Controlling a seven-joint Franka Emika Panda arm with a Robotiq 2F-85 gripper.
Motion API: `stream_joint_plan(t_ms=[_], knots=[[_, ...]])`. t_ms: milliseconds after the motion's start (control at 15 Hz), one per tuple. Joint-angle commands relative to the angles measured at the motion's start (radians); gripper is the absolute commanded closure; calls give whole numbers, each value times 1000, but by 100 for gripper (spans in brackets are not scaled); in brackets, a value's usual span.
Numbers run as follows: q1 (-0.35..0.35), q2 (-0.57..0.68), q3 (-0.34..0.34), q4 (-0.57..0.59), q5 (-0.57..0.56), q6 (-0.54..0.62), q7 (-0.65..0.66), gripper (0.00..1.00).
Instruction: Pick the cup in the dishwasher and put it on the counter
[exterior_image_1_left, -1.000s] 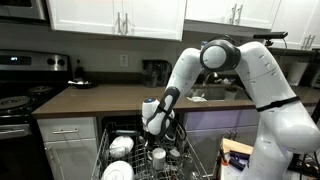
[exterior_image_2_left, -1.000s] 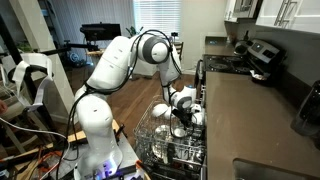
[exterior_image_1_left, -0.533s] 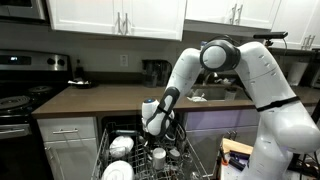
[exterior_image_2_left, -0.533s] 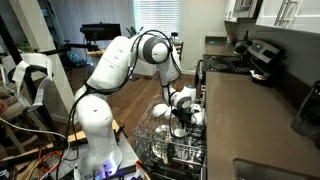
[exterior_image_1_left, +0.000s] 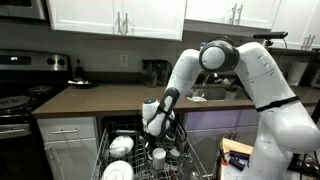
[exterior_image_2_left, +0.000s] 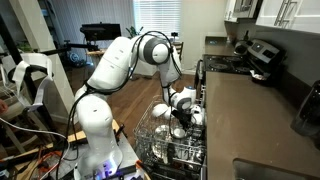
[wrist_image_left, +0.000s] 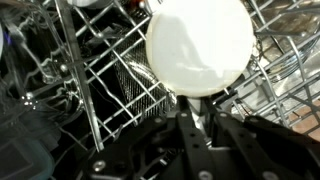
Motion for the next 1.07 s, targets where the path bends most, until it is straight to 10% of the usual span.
stream_joint_plan(t_ms=[0,133,333,1000], knots=[[-16,13,7,14,5,8,-24,93],[-16,14,6,15,4,7,-24,70],[-15,10,6,11,4,7,-23,94],[28,-61,-16,-42,-12,-31,5,94]])
